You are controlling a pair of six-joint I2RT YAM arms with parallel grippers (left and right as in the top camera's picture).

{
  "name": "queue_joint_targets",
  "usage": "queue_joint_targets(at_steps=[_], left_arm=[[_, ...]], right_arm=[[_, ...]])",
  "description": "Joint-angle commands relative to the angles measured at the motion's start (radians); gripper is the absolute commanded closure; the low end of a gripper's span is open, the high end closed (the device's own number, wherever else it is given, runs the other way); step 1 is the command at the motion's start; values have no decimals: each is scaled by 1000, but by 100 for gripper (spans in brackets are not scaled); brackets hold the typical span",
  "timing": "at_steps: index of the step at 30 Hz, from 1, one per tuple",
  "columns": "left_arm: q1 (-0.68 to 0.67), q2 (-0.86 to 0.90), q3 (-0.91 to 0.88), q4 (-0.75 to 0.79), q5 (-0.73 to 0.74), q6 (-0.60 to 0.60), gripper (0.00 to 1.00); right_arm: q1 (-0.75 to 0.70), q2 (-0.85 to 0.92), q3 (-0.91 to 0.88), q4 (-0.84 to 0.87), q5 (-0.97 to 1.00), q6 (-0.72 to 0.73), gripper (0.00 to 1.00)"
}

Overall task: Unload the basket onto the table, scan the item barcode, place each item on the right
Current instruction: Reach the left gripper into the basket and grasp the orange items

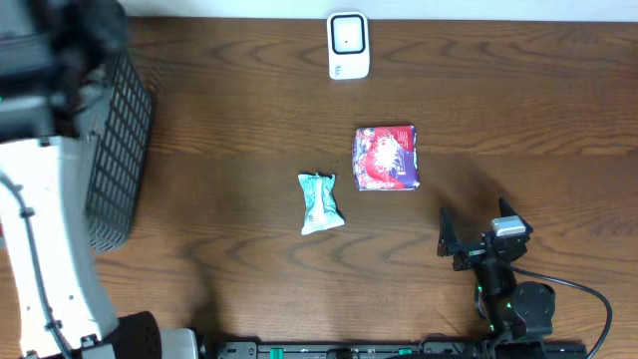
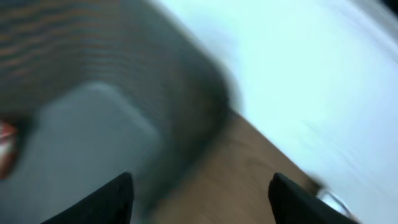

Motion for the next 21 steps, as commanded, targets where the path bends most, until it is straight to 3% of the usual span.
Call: queue_joint_targets(at_steps=[1,8,13,16,21], left_arm=[[150,18,3,-66,-28,-27,30],[310,60,-66,-130,-47,-47,30],[317,115,-83,-131,-55,-32,30],[317,154,-83,-132,-63,38,30],[317,207,-83,-135,-160,48,30]], right_arm=[[-6,-4,-1,-5,5,-3,1],[-6,-4,-1,-5,5,-3,1],[-6,-4,-1,-5,5,-3,1],[-6,-4,-1,-5,5,-3,1],[-6,-4,-1,-5,5,-3,1]])
